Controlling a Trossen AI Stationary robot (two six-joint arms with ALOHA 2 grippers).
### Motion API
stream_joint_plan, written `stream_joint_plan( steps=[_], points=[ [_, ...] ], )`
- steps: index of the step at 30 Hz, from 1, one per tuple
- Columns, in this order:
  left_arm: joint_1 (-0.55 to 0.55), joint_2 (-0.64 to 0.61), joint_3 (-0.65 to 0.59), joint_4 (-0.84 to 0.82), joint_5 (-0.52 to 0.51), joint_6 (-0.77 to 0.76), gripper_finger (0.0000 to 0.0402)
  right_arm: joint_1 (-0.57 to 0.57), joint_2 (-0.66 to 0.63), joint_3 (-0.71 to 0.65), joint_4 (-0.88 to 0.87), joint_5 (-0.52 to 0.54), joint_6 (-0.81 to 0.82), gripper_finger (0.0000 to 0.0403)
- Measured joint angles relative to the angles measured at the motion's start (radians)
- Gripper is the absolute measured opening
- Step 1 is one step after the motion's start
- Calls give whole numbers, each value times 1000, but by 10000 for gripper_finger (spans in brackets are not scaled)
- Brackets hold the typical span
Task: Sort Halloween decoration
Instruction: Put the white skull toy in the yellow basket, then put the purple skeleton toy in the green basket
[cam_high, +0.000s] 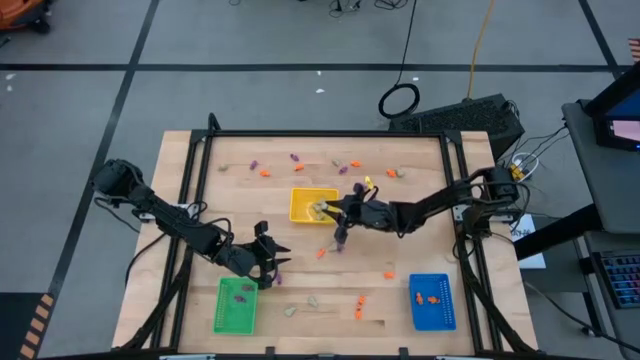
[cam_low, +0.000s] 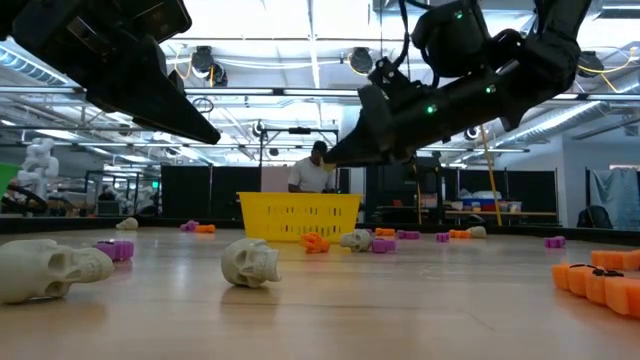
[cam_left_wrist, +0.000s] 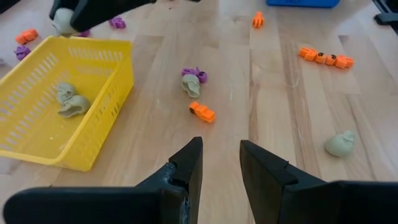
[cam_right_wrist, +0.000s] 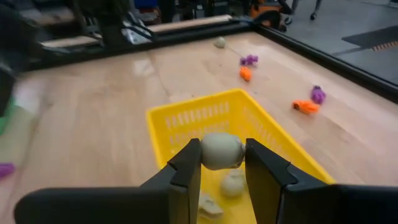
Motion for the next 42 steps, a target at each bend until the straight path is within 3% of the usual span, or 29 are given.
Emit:
stream_joint_plan(
  steps=[5, 15, 23, 30, 37, 42],
  points=[
    [0, 0, 0, 0, 0, 0, 107, -2, 0, 0, -24, 1, 6, 93],
    [0, 0, 0, 0, 0, 3, 107, 1, -1, 0, 8, 3, -6, 189],
    [0, -5, 1, -8, -75, 50, 107, 153, -82, 0, 35, 32, -67, 197],
    [1, -152, 88, -179, -199, 150, 107, 340, -63, 0, 36, 36, -63, 192],
    [80, -330, 128, -214, -298, 335, 107, 450, -53, 0, 73, 117, -86, 192],
    [222, -410, 129, -424, -311, 250, 107, 466, -53, 0, 102, 141, -120, 192]
  ],
)
